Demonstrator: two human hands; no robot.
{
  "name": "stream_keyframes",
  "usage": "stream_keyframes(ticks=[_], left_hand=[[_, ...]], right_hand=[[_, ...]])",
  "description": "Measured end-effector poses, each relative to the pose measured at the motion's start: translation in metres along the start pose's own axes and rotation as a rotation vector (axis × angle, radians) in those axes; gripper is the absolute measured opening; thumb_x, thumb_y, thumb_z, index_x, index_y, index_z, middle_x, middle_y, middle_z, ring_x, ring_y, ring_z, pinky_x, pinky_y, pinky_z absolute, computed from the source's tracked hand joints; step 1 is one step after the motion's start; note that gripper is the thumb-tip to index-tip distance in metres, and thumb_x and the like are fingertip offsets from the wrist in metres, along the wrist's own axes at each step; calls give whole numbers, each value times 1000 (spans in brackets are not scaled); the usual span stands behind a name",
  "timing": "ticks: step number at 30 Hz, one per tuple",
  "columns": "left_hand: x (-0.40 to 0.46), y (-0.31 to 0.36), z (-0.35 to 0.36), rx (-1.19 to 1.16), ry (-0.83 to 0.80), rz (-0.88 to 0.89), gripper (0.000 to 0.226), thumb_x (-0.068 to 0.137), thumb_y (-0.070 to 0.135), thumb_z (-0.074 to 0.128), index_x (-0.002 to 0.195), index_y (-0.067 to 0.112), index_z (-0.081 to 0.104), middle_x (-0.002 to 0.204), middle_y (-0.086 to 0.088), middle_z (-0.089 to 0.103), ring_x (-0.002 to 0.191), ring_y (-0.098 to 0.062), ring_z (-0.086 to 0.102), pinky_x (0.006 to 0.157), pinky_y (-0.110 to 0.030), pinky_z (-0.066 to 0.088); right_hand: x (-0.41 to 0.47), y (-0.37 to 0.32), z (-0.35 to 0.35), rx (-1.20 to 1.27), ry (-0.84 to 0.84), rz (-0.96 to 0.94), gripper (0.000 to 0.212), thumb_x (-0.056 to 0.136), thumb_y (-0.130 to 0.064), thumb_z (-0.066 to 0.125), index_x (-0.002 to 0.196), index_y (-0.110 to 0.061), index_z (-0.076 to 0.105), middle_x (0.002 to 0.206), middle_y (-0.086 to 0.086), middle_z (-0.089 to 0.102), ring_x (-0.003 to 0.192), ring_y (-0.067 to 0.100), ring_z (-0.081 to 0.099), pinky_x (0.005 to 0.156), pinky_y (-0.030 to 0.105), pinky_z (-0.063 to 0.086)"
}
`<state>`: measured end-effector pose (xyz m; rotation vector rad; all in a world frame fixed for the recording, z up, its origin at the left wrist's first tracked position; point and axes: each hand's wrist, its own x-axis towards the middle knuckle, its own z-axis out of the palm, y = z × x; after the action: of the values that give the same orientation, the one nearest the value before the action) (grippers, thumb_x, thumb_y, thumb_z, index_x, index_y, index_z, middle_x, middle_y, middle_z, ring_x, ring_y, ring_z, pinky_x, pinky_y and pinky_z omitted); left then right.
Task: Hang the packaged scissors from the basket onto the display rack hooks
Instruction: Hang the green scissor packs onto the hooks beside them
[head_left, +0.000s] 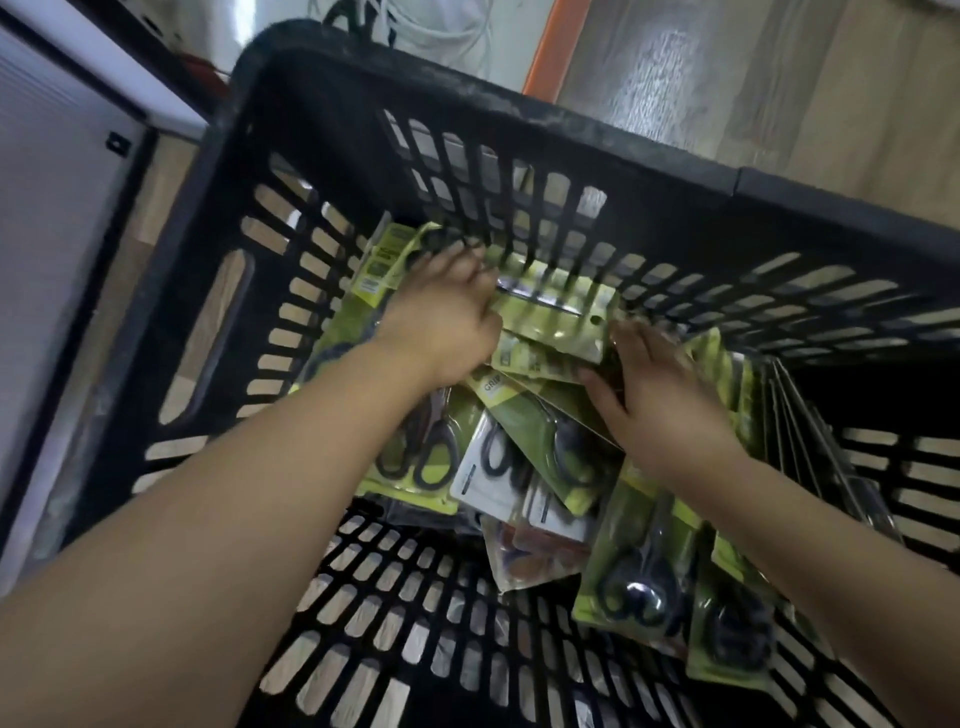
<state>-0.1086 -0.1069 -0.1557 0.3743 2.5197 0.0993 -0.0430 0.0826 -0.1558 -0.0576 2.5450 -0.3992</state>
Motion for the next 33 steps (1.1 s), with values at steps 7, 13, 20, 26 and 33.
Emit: stream_keyframes(ticks=[7,13,20,26,33], left_hand=[[-34,-9,26,28,197,44,66,91,44,18,118,2,61,127,-19,57,119,-37,50,97,-46,40],[-14,-16,-13,206,-46,145,76,83,67,32,131,10,45,154,-13,20,144,-28,12,113,-43,18],[-4,-25,-15,30,-145,72,87,68,70,59,129,14,33,139,-8,39,129,-28,35,105,-38,29],[-18,-27,-14,-33,70,-10,88,67,62,69,135,13,40,132,-11,44,124,-28,39,102,-39,33],[-51,-32,-15,-365,375,-305,44,77,43,72,99,15,46,99,1,48,102,-24,45,77,-32,36]], right_hand=[[-12,-1,1,-38,-35,-20,56,97,-40,39,145,-13,26,145,9,39,131,28,36,108,39,24],[3,0,-11,-94,-86,-57,50,93,-36,50,136,-14,37,132,8,44,120,29,42,98,37,35],[31,10,-19,-159,-304,-116,83,88,-57,46,150,-20,4,156,2,13,139,30,24,112,42,27],[40,1,-30,-187,-405,-150,95,84,-60,51,150,-21,-6,159,-1,-1,143,26,17,112,39,22],[49,-11,-42,-152,-414,-125,105,68,-56,73,148,-21,15,145,7,26,132,29,34,101,40,40]])
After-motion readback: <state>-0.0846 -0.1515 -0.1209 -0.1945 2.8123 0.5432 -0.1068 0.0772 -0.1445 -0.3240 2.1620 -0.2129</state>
